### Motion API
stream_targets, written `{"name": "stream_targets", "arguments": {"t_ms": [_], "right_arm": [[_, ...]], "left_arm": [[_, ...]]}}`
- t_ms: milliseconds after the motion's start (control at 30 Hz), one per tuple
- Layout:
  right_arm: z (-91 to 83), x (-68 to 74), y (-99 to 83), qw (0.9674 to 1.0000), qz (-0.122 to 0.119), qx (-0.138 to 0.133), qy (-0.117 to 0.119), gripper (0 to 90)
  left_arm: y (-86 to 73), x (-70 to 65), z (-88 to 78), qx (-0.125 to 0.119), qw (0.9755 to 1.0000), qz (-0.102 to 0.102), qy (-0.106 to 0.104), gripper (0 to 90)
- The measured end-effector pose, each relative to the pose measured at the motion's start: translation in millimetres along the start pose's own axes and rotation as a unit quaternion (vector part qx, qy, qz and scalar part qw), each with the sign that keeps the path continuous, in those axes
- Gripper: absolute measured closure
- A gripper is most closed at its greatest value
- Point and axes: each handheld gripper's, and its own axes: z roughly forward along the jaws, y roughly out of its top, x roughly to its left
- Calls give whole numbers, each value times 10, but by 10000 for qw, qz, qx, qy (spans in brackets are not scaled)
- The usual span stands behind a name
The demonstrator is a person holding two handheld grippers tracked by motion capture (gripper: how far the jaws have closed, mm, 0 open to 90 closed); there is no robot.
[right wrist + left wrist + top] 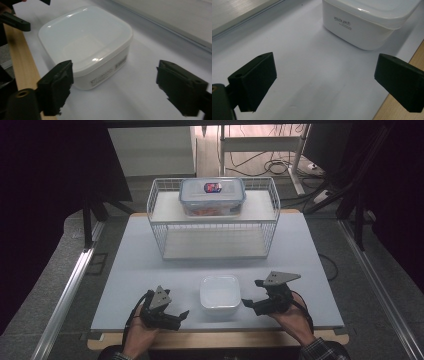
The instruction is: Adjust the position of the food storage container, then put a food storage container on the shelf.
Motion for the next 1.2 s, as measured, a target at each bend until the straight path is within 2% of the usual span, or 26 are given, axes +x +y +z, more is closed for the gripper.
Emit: {"name": "stream_targets", "arguments": {"t_ms": [200,467,667,733,800,933,1000,1067,1133,1200], "right_arm": [[39,19,-23,9999,-68,123,41,83],[69,5,-16,9999,68,99,-76,45],[90,58,45,9998,102,142,-96,28],[95,78,70,9992,141,295,-216,52],[89,77,92,9991,115,375,-134,56],[63,74,149,9992,154,349,-80,119],[60,71,177,9994,154,297,-127,153],[71,53,203,9991,219,303,-179,198],[96,30,217,9990,271,312,-153,227],[130,15,221,9990,298,324,-126,240]], "left_arm": [[-3,0,12,14,9999,-23,-106,30],[20,7,37,89,9994,-174,-274,45],[88,-2,53,160,9993,-199,-268,50],[128,-9,54,261,9993,-157,-213,49],[183,-10,44,279,9991,-254,-199,96],[314,9,44,98,9985,-394,-356,143],[375,22,71,-16,9983,-424,-398,158],[438,30,116,20,9983,-346,-460,172],[508,24,167,76,9988,-169,-459,185],[575,16,230,95,9983,-146,-562,200]]}}
